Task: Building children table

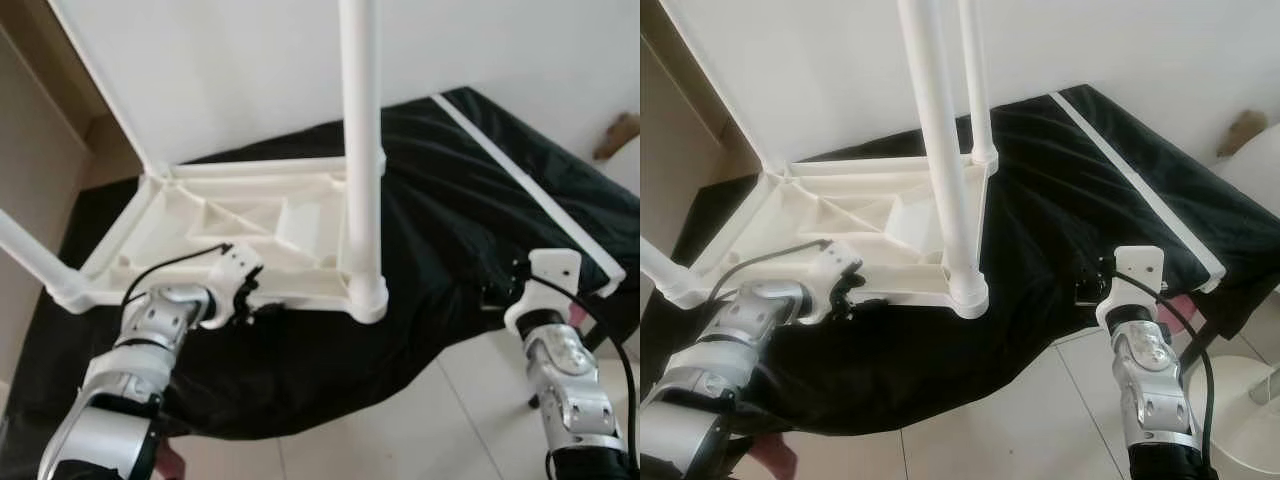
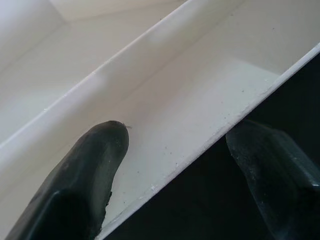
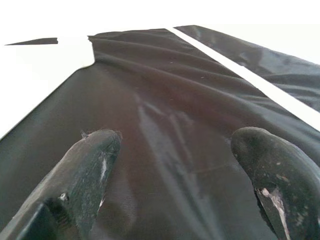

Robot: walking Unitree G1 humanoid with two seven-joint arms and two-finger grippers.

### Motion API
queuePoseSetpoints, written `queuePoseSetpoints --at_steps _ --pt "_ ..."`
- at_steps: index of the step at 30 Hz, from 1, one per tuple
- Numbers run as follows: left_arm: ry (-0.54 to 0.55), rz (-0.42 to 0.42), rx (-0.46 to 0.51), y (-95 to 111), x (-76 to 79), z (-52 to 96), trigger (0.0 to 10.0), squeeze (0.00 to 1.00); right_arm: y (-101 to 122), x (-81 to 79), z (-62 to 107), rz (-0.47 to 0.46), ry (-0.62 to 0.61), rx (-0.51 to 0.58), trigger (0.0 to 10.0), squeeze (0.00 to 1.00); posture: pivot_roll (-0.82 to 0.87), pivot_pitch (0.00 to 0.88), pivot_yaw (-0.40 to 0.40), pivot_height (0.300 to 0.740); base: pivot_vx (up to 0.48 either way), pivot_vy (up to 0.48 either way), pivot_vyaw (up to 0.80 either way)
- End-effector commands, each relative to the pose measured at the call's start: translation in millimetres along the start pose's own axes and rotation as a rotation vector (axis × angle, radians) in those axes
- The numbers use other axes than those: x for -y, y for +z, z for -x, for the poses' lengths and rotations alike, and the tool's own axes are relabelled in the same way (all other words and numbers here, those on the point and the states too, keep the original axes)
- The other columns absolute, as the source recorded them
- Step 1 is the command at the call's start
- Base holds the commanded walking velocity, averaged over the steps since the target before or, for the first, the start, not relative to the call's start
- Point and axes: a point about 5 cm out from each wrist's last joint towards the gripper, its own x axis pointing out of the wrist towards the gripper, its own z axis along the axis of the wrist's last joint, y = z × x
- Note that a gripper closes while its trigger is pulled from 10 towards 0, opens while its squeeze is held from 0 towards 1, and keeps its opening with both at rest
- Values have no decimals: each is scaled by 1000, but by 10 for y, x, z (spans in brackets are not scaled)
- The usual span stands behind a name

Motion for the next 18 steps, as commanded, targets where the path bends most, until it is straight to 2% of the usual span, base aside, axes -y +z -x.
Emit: queuePoseSetpoints --at_steps 1,4,6,8,9,11,12,13,15,17,18 --pt "231 61 7 -54 3 -70 10000 0 -51 -102 -19 -7 36 -24 10000 0 -108 0 133 740 0 0 0" --pt "199 88 27 -39 149 -146 10000 0 -42 -173 -63 -8 64 -24 10000 0 -89 0 119 740 0 0 0" --pt "89 80 126 62 358 -161 10000 0 -11 -217 -126 -5 93 -15 10000 0 -53 0 97 740 0 0 0" --pt "63 76 147 77 385 -143 10000 0 -6 -224 -135 -4 97 -13 10000 0 -53 0 97 740 0 0 0" --pt "19 49 164 77 417 -92 10000 0 0 -241 -145 -4 106 -11 10000 0 -30 0 86 740 0 0 0" --pt "1 32 165 72 431 -67 10000 0 2 -249 -149 -4 109 -10 10000 0 -30 0 86 740 0 0 0" --pt "-51 6 218 103 468 40 10000 0 2 -268 -163 2 133 -9 10000 0 -17 0 78 740 0 0 0" --pt "-51 6 218 103 468 40 10000 0 2 -268 -163 2 133 -9 10000 0 -17 0 78 740 0 0 0" --pt "-74 14 285 157 470 175 10000 0 5 -285 -186 11 173 -8 10000 0 5 0 65 740 0 0 0" --pt "-74 11 316 180 460 238 10000 0 23 -281 -210 19 209 -2 10000 0 5 0 65 740 0 0 0" --pt "-55 18 352 215 417 309 10000 0 40 -268 -225 19 230 0 10000 0 21 0 57 740 0 0 0"
